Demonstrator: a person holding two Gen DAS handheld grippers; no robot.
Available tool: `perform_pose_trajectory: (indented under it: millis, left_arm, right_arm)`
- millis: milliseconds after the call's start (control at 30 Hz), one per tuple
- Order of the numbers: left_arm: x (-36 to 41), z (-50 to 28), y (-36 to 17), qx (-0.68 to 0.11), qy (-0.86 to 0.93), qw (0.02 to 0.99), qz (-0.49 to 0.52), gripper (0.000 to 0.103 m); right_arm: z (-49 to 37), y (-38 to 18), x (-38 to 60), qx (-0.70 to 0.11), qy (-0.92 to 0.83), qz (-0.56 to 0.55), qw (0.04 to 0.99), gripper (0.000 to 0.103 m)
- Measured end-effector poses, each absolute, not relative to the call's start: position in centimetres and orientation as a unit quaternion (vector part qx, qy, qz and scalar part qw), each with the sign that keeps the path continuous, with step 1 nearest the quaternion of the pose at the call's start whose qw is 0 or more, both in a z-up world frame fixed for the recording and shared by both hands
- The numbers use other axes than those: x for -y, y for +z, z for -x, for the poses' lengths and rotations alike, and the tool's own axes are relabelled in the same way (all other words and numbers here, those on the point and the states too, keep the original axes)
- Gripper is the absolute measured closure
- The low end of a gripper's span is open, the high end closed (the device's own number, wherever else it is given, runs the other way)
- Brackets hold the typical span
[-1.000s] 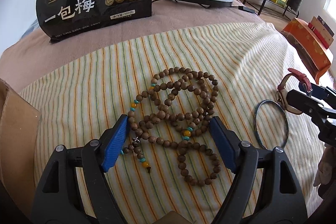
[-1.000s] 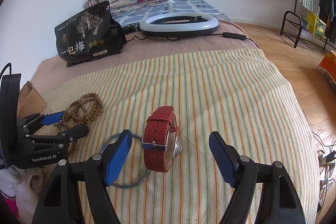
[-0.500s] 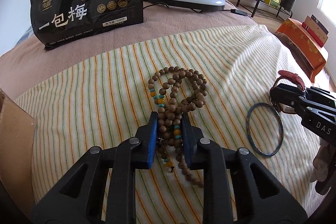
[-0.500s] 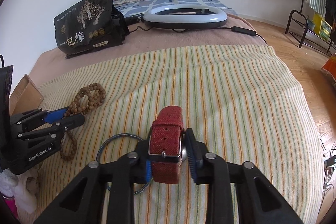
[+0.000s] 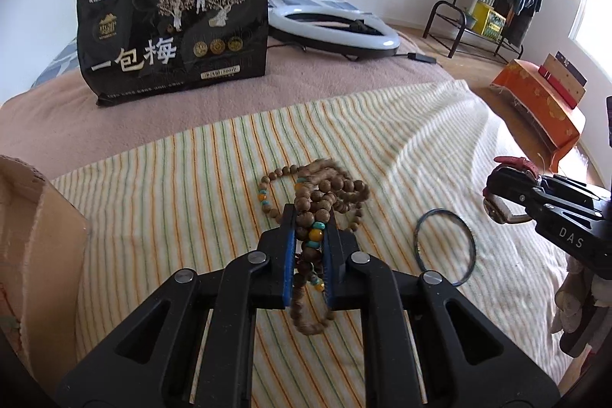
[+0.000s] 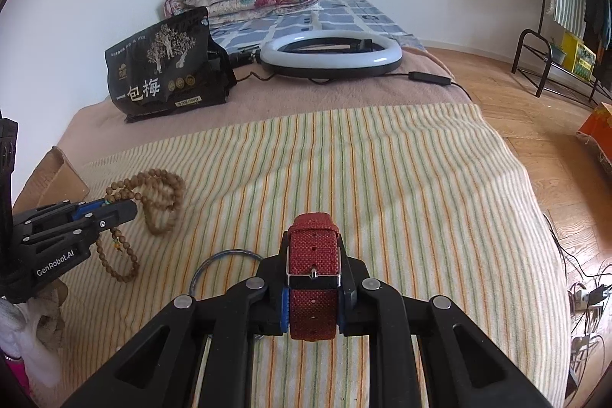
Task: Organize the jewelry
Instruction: 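Carry the mala and red watch over the cardboard box with both grippers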
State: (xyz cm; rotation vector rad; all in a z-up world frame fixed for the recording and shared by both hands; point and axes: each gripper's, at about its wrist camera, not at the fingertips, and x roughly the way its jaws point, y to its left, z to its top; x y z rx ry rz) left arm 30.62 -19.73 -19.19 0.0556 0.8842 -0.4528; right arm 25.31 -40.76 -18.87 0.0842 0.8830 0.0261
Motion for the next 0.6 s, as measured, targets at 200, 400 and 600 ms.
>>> perform_pose_trajectory:
  millis: [200, 400, 600]
  left_arm:
    - [18.6, -29.3, -16.7, -0.407, -0.218, 0.887, -0.021, 0.093]
    - [17.4, -27.6, -13.8, -0.387, -0.222, 0.895, -0.018, 0.093]
    - [16.0, -26.2, -11.0, -0.368, -0.223, 0.902, -0.013, 0.093]
  right_arm:
    - [-24.2, -17.0, 40.3, -0.416, 0.014, -0.038, 0.908, 0.088]
    - [-23.0, -14.8, 39.6, -0.405, 0.018, -0.036, 0.914, 0.088]
    - [-22.0, -12.6, 38.6, -0.394, 0.024, -0.03, 0.918, 0.088]
